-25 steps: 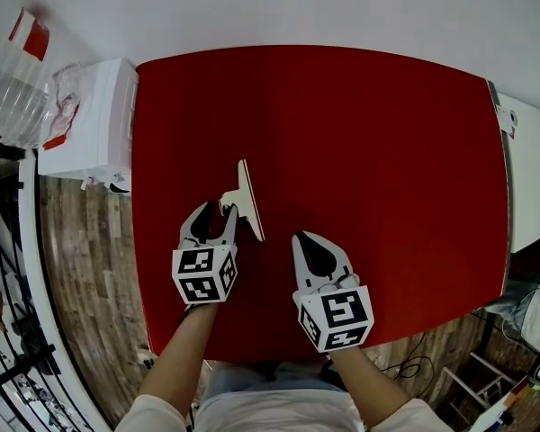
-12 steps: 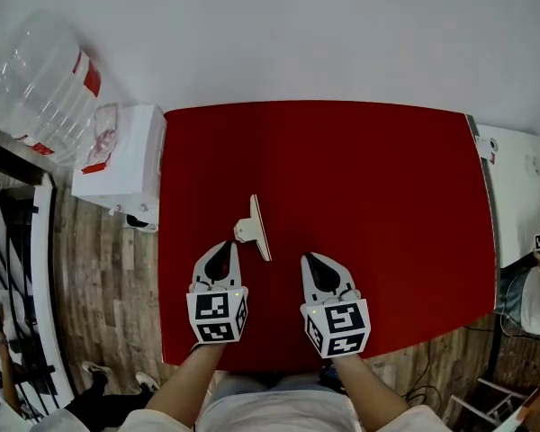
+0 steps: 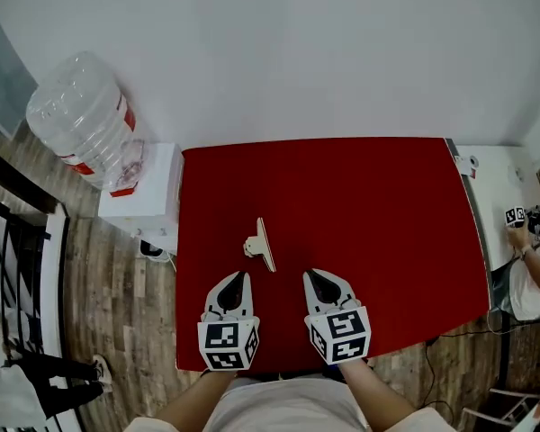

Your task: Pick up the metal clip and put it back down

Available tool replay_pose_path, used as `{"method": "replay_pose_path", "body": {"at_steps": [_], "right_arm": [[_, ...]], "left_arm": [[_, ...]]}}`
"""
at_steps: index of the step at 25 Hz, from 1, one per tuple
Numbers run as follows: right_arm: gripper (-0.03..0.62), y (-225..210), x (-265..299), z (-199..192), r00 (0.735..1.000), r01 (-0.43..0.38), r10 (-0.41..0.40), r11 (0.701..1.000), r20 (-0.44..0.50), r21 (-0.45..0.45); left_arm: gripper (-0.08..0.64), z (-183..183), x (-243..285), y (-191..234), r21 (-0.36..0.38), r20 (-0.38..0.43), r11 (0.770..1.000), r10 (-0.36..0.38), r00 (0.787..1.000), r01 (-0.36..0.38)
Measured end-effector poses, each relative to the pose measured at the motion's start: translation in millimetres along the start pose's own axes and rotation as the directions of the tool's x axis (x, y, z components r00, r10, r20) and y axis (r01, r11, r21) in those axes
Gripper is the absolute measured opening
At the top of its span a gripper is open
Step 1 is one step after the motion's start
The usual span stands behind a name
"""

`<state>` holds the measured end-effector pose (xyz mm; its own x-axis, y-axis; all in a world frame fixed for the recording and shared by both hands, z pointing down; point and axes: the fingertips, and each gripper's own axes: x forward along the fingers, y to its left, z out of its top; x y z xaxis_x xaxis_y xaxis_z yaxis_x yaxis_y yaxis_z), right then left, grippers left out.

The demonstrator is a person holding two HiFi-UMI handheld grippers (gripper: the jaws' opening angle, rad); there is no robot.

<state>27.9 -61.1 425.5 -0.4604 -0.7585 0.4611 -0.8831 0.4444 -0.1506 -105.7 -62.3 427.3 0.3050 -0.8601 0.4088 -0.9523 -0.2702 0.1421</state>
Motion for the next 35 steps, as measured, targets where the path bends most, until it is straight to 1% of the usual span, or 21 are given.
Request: {"method": "replay_pose_path", "body": {"at_steps": [4,10,15,19,29,35], "right_arm": [[0.006,14,-26,5,1.000,0.012,-0.012,1.000,0.020,-0.009],[0.005,33,-55,11,0.998,0.024,-0.023,0.999,0.056,-0.026],[0.005,39,-63,9,0.998,0.022,-0.020,0.999,0.055,-0.040],[0.005,44,-68,8,0.998,0.013,-0.011,0.999,0.058,-0.044],[0.005,57,-73,7,0.998,-0.013,0.017,0.998,0.060,-0.060],[0.005,61,-75,5,0.998,-0.021,0.025,0.997,0.053,-0.073]], "left_arm": [[0.007,2,-27,-9,-0.006,0.002,1.000,-0.002,1.000,0.002],[0.006,10,-63,-9,-0.029,0.037,0.999,0.026,0.999,-0.025],[0.006,12,-75,-11,-0.013,0.055,0.999,0.038,0.998,-0.037],[0.006,12,-84,-9,-0.015,0.061,0.999,0.051,0.997,-0.051],[0.006,8,-95,-7,-0.022,0.061,0.998,0.054,0.997,-0.053],[0.006,4,-98,-13,-0.048,0.058,0.998,0.030,0.998,-0.027]]}}
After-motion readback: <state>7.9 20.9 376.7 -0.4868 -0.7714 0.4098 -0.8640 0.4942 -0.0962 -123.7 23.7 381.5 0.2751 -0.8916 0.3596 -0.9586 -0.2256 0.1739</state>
